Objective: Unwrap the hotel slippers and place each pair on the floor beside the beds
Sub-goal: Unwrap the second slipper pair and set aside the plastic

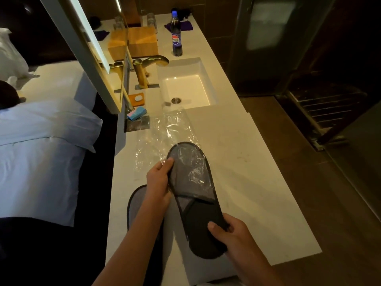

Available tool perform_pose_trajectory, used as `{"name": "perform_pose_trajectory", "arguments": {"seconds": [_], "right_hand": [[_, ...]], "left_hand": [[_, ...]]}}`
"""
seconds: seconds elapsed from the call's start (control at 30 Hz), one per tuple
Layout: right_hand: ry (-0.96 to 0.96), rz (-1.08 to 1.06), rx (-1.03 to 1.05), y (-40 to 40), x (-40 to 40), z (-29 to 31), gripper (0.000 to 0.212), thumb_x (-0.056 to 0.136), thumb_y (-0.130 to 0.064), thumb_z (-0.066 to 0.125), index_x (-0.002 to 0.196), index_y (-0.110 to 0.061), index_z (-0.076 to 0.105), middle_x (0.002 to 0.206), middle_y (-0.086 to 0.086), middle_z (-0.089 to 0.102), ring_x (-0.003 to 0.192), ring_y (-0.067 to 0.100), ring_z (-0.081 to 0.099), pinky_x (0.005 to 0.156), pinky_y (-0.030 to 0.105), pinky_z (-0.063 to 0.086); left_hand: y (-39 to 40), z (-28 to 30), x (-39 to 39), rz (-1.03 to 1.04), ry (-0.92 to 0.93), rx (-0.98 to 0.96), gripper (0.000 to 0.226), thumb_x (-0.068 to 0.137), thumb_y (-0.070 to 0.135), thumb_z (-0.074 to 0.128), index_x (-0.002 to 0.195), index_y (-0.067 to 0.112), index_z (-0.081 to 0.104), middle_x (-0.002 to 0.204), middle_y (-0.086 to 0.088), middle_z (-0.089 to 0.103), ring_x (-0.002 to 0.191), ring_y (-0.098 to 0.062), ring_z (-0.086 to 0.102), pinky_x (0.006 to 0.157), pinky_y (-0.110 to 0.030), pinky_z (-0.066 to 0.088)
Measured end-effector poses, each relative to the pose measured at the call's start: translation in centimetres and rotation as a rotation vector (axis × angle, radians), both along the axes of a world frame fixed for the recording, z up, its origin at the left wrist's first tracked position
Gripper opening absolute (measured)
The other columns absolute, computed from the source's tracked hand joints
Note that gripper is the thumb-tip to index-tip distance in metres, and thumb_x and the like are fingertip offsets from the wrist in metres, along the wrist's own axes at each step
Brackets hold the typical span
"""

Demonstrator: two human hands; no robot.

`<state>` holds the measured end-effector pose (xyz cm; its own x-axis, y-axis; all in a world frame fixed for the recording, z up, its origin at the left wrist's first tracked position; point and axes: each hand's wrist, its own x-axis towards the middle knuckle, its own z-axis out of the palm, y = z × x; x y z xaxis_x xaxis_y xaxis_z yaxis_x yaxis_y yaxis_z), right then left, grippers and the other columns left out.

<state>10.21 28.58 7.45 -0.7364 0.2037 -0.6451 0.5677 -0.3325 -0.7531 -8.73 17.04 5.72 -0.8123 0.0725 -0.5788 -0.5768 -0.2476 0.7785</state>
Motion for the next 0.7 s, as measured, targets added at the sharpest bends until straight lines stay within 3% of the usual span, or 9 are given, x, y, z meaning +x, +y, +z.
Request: {"name": "perform_pose_trajectory", "arguments": {"seconds": [0.13,0.3,0.43,0.6,0.7], "right_hand": [[-0.005,-0.001,0.055,0.7,-1.0,-0.4,0.016,0.092,-0.024,0.063,0.104,-0.017,0.071,0.096,0.006,0.078,0.095,0.021,0.074,0.090,0.044,0.058],[0.001,-0.039,0.046,1.9,-1.1,-1.2,0.019,0.091,-0.020,0.064,0.110,-0.021,0.068,0.102,0.005,0.077,0.099,0.024,0.072,0.089,0.046,0.059],[0.000,-0.076,0.008,3.4,-1.3,-1.9,0.020,0.092,-0.014,0.064,0.109,-0.023,0.067,0.102,0.004,0.076,0.100,0.024,0.071,0.088,0.046,0.059],[0.001,-0.119,-0.032,5.5,-3.7,-2.7,0.024,0.090,-0.021,0.065,0.114,-0.018,0.066,0.105,0.009,0.076,0.099,0.030,0.072,0.089,0.052,0.058],[0.026,-0.115,0.006,6.9,-5.9,-3.0,0.024,0.091,-0.023,0.064,0.114,-0.021,0.067,0.105,0.008,0.076,0.099,0.029,0.072,0.089,0.054,0.057]], "left_hand": [[1.4,0.2,0.2,0.043,-0.021,0.010,0.019,0.092,0.019,0.063,0.096,0.002,0.069,0.105,-0.023,0.072,0.100,-0.038,0.069,0.091,-0.054,0.056],[3.1,-0.2,-1.7,0.092,0.032,-0.070,0.014,0.088,0.012,0.064,0.083,0.001,0.071,0.080,-0.016,0.068,0.081,-0.028,0.064,0.086,-0.050,0.057],[5.0,-0.8,-3.7,0.072,0.043,-0.103,0.013,0.087,0.010,0.067,0.088,-0.001,0.073,0.090,-0.023,0.069,0.084,-0.032,0.065,0.088,-0.053,0.058],[8.2,-2.0,-5.9,0.005,0.026,-0.116,0.013,0.086,0.012,0.068,0.076,0.004,0.071,0.078,-0.018,0.064,0.080,-0.031,0.060,0.087,-0.055,0.057],[9.6,-2.9,-6.9,0.000,0.013,-0.098,0.012,0.089,0.013,0.067,0.086,0.002,0.071,0.086,-0.021,0.068,0.083,-0.034,0.065,0.086,-0.053,0.058]]}}
